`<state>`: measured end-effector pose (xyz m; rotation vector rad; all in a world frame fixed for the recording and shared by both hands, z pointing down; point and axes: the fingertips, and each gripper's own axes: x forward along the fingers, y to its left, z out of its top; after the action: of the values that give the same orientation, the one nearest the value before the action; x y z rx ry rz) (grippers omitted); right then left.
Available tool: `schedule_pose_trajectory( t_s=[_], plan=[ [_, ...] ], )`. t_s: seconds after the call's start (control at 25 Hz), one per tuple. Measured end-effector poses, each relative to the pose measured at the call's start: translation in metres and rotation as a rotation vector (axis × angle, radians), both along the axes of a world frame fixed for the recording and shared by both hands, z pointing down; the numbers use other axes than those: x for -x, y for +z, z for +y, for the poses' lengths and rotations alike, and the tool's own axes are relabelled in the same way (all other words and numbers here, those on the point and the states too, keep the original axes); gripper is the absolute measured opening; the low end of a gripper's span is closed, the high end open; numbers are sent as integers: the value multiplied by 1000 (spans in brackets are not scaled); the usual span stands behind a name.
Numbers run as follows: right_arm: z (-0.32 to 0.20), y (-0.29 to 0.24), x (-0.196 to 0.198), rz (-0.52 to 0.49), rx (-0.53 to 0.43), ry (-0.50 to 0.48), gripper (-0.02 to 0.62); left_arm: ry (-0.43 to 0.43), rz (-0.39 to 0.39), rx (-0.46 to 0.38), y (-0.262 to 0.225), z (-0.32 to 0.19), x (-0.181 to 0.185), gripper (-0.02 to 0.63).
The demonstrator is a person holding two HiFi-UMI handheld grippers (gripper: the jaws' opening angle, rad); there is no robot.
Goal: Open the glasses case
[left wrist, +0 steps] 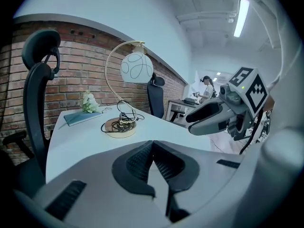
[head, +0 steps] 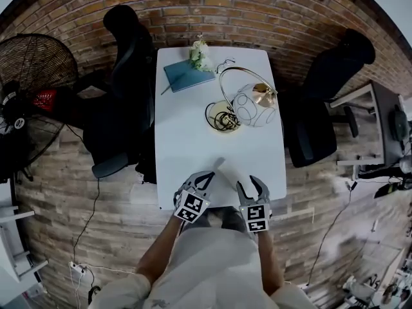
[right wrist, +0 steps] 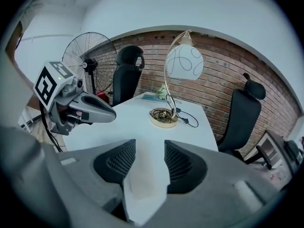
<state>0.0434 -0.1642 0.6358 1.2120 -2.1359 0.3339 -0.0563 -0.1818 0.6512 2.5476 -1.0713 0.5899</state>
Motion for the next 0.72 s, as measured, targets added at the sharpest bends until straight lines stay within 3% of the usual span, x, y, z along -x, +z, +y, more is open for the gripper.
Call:
schedule_pose_trajectory(
  t_s=[0.72],
  plan=[
    [5,48,1,18,90,-159,197,-108,-63,76,43,3,-3,6]
  ],
)
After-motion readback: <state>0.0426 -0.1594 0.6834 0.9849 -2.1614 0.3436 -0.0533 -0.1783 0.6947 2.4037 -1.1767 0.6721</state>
